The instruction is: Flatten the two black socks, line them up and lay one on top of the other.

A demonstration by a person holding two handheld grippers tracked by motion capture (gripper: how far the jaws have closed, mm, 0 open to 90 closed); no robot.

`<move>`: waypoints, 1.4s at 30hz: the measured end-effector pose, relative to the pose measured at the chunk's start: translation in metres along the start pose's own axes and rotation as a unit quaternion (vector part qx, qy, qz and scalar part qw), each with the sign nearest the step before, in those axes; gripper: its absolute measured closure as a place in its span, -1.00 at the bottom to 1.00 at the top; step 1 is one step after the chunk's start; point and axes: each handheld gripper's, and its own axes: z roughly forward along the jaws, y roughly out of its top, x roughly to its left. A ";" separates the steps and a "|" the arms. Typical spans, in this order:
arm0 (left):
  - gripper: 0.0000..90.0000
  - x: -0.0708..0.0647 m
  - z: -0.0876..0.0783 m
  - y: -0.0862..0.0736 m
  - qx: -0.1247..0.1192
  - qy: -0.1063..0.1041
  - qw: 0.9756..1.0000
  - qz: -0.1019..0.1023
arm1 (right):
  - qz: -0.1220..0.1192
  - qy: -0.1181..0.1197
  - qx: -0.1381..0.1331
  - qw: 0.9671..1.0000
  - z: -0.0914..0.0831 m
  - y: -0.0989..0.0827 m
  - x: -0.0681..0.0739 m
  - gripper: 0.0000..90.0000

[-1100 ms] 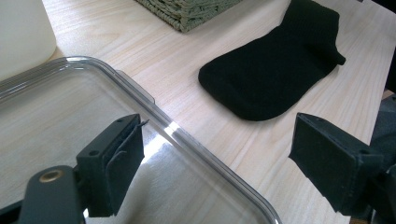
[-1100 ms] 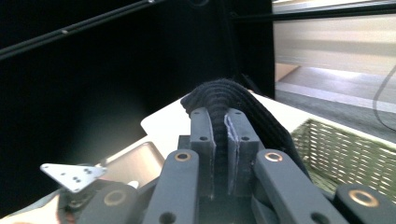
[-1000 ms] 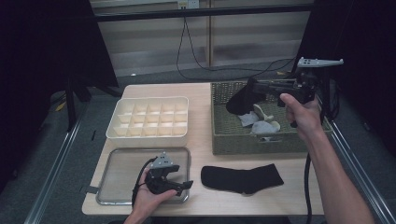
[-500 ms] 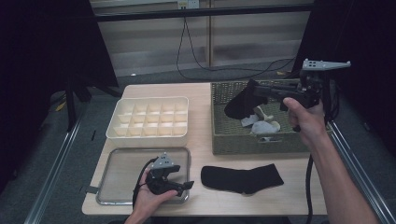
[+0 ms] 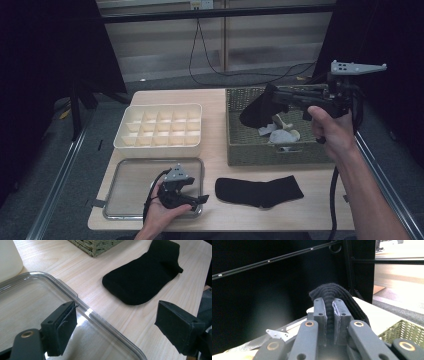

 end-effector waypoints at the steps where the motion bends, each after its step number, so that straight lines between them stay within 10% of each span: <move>1: -0.62 0.000 0.000 0.000 0.000 0.000 1.000 0.000 | -0.001 0.005 -0.001 1.000 0.000 0.001 0.003 0.84; 42: -0.45 -0.008 0.000 0.002 -0.015 -0.001 1.000 0.010 | -0.030 0.075 0.031 0.996 0.023 -0.033 0.079 0.84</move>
